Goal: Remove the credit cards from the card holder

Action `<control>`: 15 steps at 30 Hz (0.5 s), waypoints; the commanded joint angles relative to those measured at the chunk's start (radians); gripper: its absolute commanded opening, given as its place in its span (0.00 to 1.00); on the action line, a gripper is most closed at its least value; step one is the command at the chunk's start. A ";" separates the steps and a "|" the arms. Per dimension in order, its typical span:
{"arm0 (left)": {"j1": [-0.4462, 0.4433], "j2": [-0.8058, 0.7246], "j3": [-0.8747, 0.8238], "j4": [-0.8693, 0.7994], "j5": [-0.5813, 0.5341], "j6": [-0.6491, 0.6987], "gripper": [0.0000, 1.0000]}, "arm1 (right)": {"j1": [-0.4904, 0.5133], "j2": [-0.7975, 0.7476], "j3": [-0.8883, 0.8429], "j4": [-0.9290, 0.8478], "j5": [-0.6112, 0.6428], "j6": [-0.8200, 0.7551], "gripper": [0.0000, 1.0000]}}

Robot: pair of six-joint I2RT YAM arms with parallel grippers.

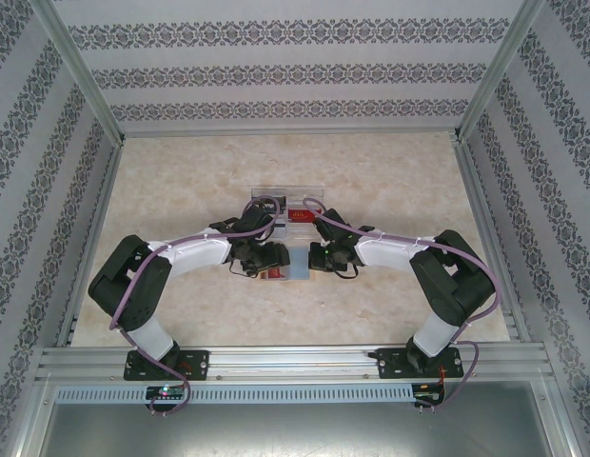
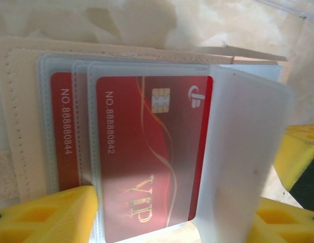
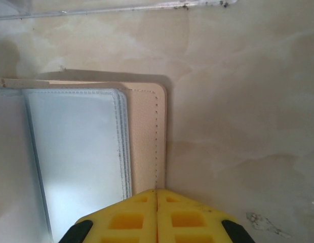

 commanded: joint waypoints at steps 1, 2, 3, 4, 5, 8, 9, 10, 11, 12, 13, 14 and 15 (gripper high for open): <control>0.008 0.007 -0.003 0.012 0.010 0.018 0.73 | 0.018 0.053 -0.008 -0.023 -0.019 0.011 0.09; 0.008 0.005 -0.001 0.011 0.011 0.021 0.79 | 0.018 0.053 -0.008 -0.021 -0.018 0.011 0.09; 0.008 0.004 0.001 0.010 0.012 0.026 0.85 | 0.019 0.054 -0.008 -0.021 -0.019 0.010 0.09; 0.008 0.002 0.005 0.008 0.012 0.030 0.88 | 0.019 0.054 -0.008 -0.022 -0.019 0.009 0.09; 0.008 0.001 0.005 0.009 0.017 0.033 0.91 | 0.019 0.055 -0.007 -0.021 -0.018 0.010 0.09; 0.007 -0.001 0.011 0.018 0.030 0.039 0.99 | 0.018 0.054 -0.007 -0.021 -0.018 0.010 0.09; 0.006 -0.001 0.013 0.023 0.039 0.044 1.00 | 0.018 0.054 -0.007 -0.021 -0.018 0.011 0.09; 0.005 -0.001 0.012 0.030 0.049 0.048 1.00 | 0.019 0.055 -0.007 -0.022 -0.019 0.010 0.09; 0.005 0.000 0.014 0.030 0.052 0.050 1.00 | 0.020 0.055 -0.007 -0.022 -0.019 0.010 0.09; 0.004 0.000 0.015 0.031 0.052 0.050 1.00 | 0.019 0.054 -0.007 -0.023 -0.019 0.010 0.09; 0.004 0.001 0.015 0.031 0.054 0.053 1.00 | 0.019 0.053 -0.007 -0.023 -0.019 0.011 0.09; 0.004 -0.001 0.015 0.033 0.058 0.053 1.00 | 0.019 0.053 -0.007 -0.024 -0.018 0.011 0.09; 0.004 -0.003 0.013 0.035 0.060 0.053 1.00 | 0.019 0.052 -0.007 -0.024 -0.018 0.009 0.09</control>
